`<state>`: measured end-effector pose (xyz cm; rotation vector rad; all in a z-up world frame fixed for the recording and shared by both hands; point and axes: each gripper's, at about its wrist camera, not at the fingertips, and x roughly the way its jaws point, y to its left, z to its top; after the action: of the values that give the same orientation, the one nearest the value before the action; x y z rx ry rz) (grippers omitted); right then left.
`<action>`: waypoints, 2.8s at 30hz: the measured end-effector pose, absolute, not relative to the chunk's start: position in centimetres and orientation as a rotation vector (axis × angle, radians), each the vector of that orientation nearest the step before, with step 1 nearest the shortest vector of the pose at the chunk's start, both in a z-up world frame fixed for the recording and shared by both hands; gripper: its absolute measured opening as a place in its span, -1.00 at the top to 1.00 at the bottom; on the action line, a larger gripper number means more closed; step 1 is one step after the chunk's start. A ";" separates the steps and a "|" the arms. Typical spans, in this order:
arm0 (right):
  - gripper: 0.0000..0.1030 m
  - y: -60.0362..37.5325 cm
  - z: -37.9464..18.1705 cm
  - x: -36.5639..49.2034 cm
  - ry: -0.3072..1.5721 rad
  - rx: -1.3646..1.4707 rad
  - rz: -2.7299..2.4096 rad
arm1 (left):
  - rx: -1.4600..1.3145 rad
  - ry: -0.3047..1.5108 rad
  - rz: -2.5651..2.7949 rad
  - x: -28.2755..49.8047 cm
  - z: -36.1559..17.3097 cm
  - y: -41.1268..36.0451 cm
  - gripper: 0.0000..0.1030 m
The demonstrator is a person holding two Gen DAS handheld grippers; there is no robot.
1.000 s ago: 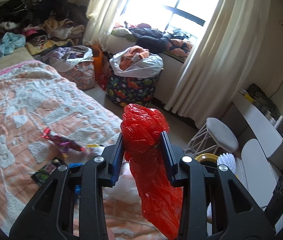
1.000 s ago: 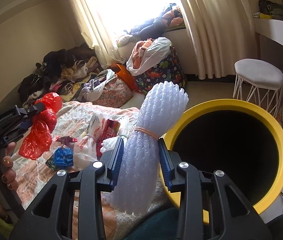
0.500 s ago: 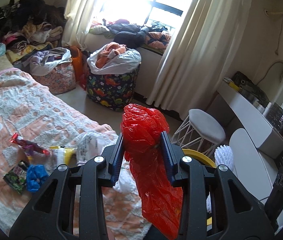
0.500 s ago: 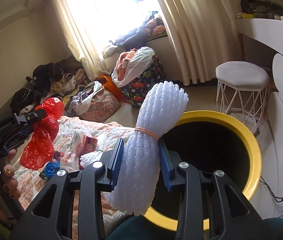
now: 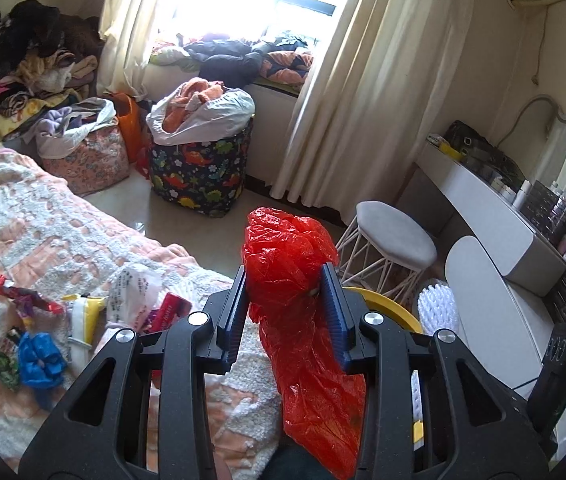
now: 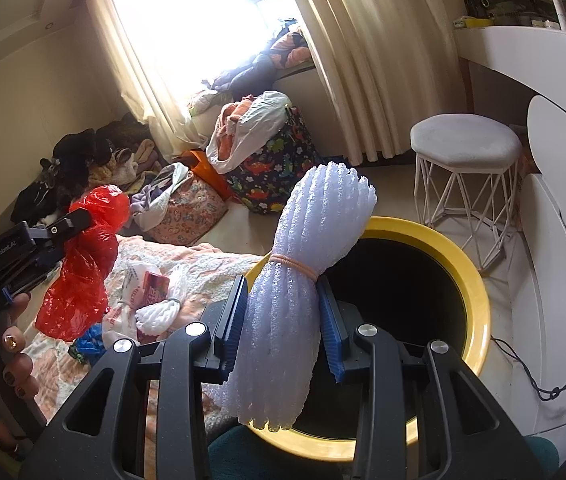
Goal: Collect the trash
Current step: 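Carry both items over the yellow bin and open both grippers to drop them, then move both tools back over the bed toward the remaining trash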
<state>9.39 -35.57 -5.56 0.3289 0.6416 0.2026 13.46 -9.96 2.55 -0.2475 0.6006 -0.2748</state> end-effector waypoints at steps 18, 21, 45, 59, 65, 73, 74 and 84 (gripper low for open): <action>0.32 -37.7 -8.2 10.5 0.717 0.375 0.150 | -0.187 0.680 -0.343 15.6 -0.1 -15.0 0.45; 0.32 -37.9 -8.8 10.7 0.734 0.381 0.141 | -0.179 0.698 -0.353 16.2 -0.8 -15.6 0.44; -0.43 -38.3 -9.1 10.5 0.683 0.384 0.086 | -0.164 0.650 -0.365 16.3 -1.5 -16.3 -0.70; -0.63 -34.9 -5.9 9.5 0.575 0.308 0.163 | -0.192 0.521 -0.238 13.6 1.2 -11.0 -0.78; -0.64 -33.4 -5.2 9.6 0.566 0.286 0.198 | -0.206 0.499 -0.203 12.9 1.7 -9.0 -0.78; -0.71 -31.4 -4.6 9.8 0.560 0.256 0.242 | -0.237 0.482 -0.164 12.2 1.9 -6.6 -0.78; -0.71 -31.0 -4.6 9.7 0.558 0.252 0.247 | -0.241 0.480 -0.158 12.1 1.9 -6.3 -0.78; -0.71 -28.9 -4.2 9.7 0.560 0.223 0.291 | -0.267 0.476 -0.110 11.4 1.8 -3.9 -0.78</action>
<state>9.70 -28.93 -4.21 0.2232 0.5602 0.2907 11.45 -3.90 1.84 -0.2674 0.4758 -0.1104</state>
